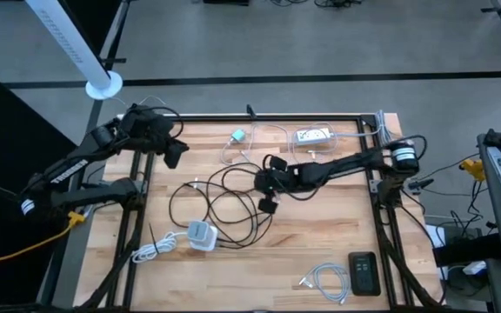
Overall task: Plug in charger cables
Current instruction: Adjust the charger cables
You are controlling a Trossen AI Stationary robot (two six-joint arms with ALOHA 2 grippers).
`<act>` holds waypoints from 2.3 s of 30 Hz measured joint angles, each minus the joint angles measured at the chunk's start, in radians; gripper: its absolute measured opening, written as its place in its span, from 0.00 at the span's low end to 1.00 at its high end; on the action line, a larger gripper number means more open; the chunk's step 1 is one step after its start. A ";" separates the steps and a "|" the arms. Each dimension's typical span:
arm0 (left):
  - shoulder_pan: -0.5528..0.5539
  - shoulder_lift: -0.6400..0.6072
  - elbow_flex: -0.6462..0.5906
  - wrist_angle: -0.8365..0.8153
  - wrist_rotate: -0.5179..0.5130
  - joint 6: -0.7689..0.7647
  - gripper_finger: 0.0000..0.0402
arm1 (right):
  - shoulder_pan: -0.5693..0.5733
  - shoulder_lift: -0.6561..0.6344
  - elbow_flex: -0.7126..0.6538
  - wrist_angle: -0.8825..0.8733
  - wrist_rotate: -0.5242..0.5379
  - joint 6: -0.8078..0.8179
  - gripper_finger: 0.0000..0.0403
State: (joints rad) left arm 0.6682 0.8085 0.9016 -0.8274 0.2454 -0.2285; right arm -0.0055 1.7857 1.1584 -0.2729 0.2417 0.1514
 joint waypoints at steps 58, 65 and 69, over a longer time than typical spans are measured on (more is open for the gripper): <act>-0.038 -0.037 -0.504 0.544 0.204 -0.199 0.16 | 0.347 0.286 0.145 0.287 -0.240 0.426 0.00; -0.038 -0.038 -0.504 0.542 0.242 -0.199 0.16 | 0.340 0.087 0.145 -0.079 0.058 0.318 0.00; -0.038 -0.040 -0.504 0.544 0.301 -0.198 0.16 | 0.341 -0.061 0.146 -0.297 0.040 0.289 0.00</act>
State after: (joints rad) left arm 0.6306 0.7689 0.3973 -0.2831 0.5461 -0.4261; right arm 0.3358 1.7246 1.3045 -0.5701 0.2813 0.4400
